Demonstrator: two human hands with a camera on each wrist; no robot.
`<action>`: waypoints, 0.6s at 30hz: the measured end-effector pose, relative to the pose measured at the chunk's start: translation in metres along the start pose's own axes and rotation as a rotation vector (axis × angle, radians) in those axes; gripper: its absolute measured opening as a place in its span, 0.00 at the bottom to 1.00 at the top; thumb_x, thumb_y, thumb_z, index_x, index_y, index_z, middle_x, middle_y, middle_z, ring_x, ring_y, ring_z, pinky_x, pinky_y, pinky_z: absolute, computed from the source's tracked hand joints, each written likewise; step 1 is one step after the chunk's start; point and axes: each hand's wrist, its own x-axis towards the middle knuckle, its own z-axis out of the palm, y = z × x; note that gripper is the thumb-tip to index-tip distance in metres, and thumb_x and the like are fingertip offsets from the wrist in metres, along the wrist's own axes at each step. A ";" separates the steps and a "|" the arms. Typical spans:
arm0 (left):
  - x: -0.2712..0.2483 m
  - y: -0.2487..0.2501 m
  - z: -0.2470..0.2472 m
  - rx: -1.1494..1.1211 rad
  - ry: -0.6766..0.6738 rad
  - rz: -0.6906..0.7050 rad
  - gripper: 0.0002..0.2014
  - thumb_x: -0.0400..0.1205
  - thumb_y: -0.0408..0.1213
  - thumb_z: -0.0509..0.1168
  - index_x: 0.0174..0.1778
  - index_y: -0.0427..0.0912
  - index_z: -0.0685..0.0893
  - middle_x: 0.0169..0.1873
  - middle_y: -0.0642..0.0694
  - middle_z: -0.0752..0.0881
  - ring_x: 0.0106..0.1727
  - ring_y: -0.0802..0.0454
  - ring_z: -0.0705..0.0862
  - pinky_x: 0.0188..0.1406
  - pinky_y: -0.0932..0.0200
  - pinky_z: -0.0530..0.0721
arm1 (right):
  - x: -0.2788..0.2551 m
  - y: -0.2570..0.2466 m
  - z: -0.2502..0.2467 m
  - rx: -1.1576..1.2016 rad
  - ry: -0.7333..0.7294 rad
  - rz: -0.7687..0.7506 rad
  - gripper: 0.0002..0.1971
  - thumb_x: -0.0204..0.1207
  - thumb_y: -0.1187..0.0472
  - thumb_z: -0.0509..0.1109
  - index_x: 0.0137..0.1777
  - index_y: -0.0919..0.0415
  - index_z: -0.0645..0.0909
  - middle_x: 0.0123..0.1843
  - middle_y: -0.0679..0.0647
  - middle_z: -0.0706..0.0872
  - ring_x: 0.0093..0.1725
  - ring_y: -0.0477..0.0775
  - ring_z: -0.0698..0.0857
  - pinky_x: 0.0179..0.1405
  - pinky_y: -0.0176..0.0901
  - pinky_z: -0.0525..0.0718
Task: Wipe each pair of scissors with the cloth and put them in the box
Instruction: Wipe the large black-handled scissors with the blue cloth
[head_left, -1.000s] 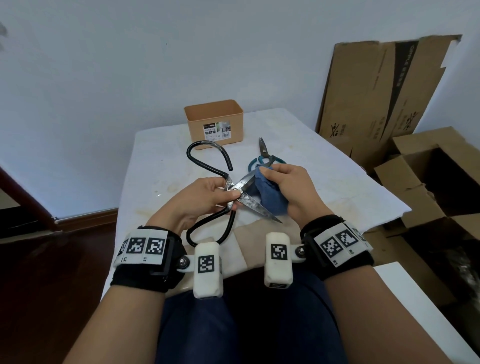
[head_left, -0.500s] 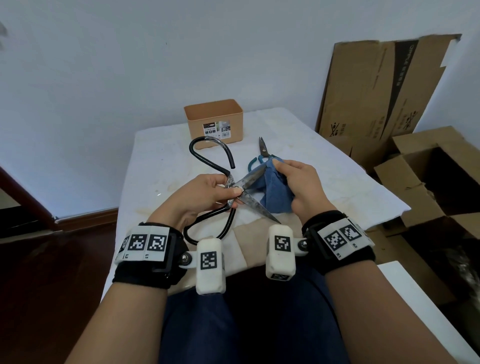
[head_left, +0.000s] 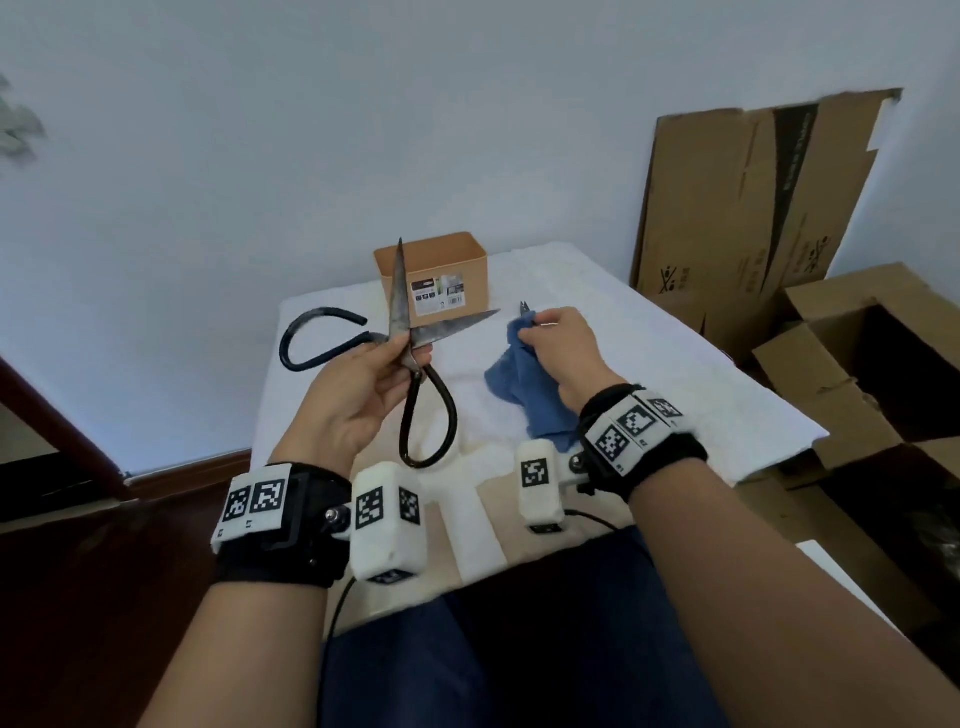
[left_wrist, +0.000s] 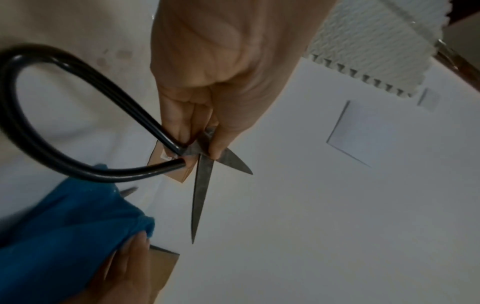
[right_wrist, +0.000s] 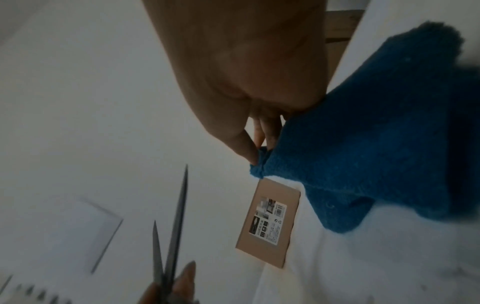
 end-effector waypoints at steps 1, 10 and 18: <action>0.000 0.001 0.000 -0.051 -0.004 -0.007 0.07 0.87 0.33 0.64 0.56 0.35 0.84 0.42 0.42 0.93 0.44 0.55 0.92 0.48 0.62 0.91 | 0.003 -0.002 0.002 -0.064 -0.003 -0.029 0.09 0.78 0.66 0.69 0.56 0.60 0.78 0.60 0.60 0.83 0.56 0.57 0.83 0.59 0.49 0.82; 0.010 0.003 0.005 -0.315 0.049 -0.052 0.05 0.88 0.29 0.61 0.52 0.33 0.82 0.36 0.37 0.92 0.36 0.50 0.93 0.36 0.58 0.92 | 0.007 -0.018 0.016 -0.337 0.063 -0.331 0.14 0.77 0.61 0.66 0.60 0.47 0.81 0.66 0.54 0.70 0.64 0.59 0.75 0.70 0.54 0.74; 0.015 0.005 0.017 -0.455 0.011 -0.046 0.08 0.89 0.29 0.58 0.51 0.31 0.82 0.36 0.36 0.92 0.42 0.47 0.92 0.52 0.55 0.90 | -0.009 -0.022 0.030 -0.056 -0.404 -0.056 0.15 0.84 0.53 0.65 0.60 0.64 0.83 0.51 0.56 0.88 0.46 0.49 0.85 0.38 0.31 0.81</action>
